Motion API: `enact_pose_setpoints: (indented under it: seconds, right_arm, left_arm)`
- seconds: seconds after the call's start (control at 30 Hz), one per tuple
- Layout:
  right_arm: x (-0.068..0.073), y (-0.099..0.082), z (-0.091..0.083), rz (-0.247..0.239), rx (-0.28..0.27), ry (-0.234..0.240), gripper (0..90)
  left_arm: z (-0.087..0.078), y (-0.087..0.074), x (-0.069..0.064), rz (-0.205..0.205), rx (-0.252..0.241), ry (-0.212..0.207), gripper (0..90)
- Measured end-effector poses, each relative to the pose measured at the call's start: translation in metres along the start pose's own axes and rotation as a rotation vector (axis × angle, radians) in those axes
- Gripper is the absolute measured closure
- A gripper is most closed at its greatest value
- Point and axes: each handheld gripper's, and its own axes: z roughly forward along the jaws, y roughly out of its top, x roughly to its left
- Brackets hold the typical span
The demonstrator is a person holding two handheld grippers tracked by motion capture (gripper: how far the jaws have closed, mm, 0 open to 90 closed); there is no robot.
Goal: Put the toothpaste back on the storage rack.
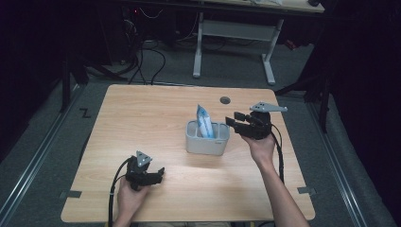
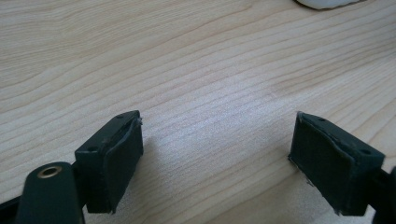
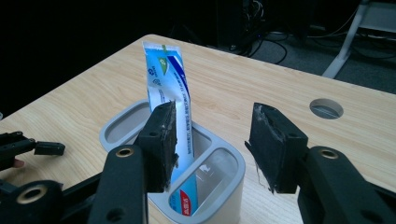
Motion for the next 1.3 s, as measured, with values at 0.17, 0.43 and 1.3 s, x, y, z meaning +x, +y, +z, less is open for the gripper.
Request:
enact_pose_setpoints:
  seconds: [0.17, 0.43, 1.3]
  right_arm:
    - [-0.005, -0.003, -0.009, 0.006, -0.014, -0.015, 49.8]
    - [-0.015, -0.011, -0.024, 0.030, -0.032, -0.044, 47.8]
    - [-0.028, -0.036, -0.058, 0.052, -0.044, -0.134, 45.4]
  left_arm:
    - [0.000, 0.000, 0.000, 0.002, 0.001, -0.001, 17.3]
    - [0.000, 0.000, 0.000, 0.012, 0.006, -0.003, 15.5]
    - [0.000, 0.000, 0.000, 0.015, 0.009, -0.012, 14.6]
